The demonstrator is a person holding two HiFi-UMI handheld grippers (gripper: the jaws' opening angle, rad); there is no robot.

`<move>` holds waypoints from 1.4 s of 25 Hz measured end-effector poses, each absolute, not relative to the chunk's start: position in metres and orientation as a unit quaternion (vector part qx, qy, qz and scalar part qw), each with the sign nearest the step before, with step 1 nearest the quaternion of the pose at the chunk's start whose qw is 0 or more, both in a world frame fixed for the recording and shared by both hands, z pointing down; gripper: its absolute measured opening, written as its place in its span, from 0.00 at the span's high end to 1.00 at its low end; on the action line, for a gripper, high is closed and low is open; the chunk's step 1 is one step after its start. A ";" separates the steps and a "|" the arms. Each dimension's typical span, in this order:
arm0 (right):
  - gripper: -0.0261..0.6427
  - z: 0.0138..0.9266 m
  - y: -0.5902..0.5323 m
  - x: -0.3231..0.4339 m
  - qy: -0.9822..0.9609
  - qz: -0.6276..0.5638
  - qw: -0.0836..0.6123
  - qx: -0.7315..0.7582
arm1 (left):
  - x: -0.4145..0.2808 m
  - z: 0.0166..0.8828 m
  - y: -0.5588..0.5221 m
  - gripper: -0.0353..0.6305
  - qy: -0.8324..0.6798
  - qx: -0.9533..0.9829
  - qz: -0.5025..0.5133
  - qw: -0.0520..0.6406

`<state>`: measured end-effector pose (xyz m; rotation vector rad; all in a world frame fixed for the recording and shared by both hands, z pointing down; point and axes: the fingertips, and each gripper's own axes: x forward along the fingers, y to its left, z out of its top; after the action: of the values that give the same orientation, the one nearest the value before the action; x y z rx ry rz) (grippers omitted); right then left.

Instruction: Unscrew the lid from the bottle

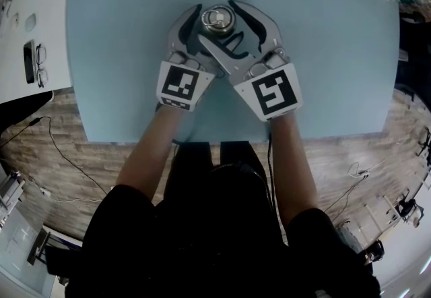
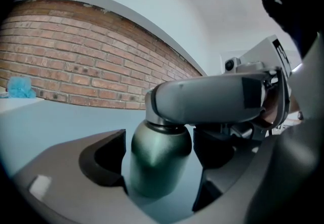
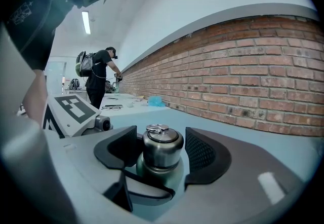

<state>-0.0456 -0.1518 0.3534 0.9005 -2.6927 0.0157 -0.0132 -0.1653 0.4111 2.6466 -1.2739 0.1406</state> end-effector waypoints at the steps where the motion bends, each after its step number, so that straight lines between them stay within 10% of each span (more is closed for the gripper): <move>1: 0.50 0.353 -0.152 -0.045 -0.937 0.005 0.151 0.315 | -0.013 0.411 -0.165 0.33 -0.434 0.894 0.048 0.100; 35: 0.51 0.356 -0.155 -0.043 -0.925 0.013 0.150 0.348 | -0.013 0.414 -0.169 0.33 -0.477 0.871 0.039 0.110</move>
<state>-0.0429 -0.1546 0.3559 0.9990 -2.6578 0.0360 -0.0132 -0.1687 0.4144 2.5603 -1.4031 0.1159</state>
